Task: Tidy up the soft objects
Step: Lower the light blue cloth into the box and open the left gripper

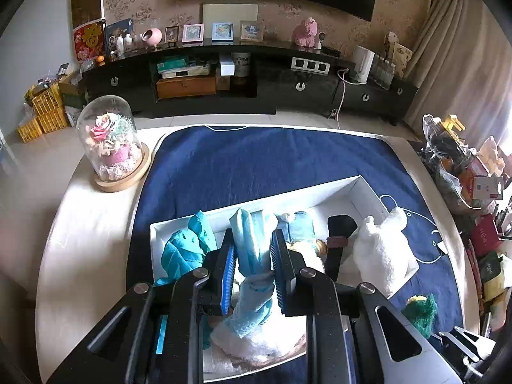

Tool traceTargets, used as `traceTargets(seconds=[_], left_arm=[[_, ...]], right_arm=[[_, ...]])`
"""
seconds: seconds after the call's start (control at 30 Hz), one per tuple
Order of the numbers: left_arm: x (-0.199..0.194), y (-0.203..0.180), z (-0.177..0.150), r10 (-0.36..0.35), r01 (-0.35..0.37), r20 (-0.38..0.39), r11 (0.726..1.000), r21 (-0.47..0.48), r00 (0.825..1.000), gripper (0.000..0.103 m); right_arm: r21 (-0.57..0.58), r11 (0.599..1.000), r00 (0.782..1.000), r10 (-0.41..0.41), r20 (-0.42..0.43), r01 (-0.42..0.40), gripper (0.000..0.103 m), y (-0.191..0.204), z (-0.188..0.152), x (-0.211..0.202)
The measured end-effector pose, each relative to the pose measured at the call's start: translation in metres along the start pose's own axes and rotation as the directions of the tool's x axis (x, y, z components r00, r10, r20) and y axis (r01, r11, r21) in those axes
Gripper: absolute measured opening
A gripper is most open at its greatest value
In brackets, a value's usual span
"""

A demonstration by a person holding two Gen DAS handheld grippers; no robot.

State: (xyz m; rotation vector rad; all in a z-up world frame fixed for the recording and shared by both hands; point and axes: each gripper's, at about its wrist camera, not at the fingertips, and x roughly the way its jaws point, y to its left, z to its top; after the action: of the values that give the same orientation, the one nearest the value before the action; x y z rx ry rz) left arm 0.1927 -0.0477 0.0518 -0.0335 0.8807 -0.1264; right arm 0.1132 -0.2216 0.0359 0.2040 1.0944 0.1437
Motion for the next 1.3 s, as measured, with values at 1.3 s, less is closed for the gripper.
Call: traceTargets(seconds=[1.3], left_arm=[[-0.057, 0.024, 0.011, 0.011, -0.003, 0.105, 0.997, -0.079, 0.994, 0.043]], right_arm=[[0.005, 1.000, 1.000, 0.022, 0.011, -0.022, 0.103, -0.002, 0.001, -0.002]])
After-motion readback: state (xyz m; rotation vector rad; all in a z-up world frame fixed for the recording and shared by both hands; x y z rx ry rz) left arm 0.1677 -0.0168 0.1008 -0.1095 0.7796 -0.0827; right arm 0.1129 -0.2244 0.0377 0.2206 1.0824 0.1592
